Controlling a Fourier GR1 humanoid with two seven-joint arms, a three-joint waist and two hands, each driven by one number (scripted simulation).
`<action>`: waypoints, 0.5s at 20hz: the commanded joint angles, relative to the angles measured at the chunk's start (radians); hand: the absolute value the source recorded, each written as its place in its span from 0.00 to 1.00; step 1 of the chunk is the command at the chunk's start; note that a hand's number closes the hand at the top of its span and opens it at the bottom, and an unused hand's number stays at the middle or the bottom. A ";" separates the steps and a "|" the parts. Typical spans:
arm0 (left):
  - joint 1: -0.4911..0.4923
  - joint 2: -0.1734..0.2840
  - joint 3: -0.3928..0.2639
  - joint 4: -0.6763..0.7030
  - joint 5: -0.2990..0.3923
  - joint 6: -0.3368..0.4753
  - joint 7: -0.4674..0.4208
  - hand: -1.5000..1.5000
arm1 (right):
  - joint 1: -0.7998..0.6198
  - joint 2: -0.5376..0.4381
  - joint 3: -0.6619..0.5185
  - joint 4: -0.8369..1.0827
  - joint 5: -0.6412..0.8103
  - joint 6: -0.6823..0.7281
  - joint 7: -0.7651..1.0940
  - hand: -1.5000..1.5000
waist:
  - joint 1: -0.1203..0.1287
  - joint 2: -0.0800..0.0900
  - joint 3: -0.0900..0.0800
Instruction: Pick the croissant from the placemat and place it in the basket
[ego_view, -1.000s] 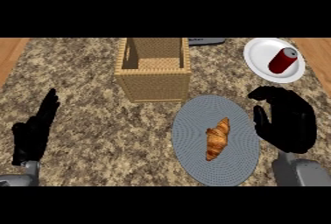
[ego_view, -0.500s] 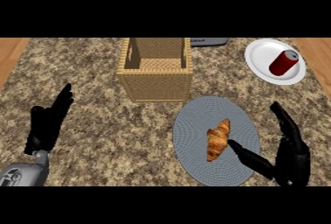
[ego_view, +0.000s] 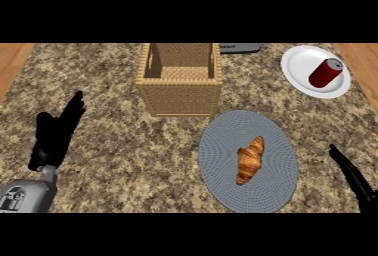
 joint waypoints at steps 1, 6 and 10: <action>0.017 -0.011 -0.012 -0.005 -0.014 0.005 -0.004 0.50 | 0.115 -0.121 0.051 -0.211 0.029 0.161 0.203 0.00 | 0.015 -0.002 0.002; -0.062 -0.040 -0.009 0.051 -0.024 -0.016 -0.002 0.50 | 0.172 -0.112 0.080 -0.491 0.032 0.234 0.436 0.00 | 0.023 0.001 0.007; -0.104 -0.074 0.010 0.111 -0.058 -0.020 -0.013 0.50 | 0.148 -0.037 0.103 -0.458 0.089 0.248 0.457 0.00 | 0.030 0.002 0.008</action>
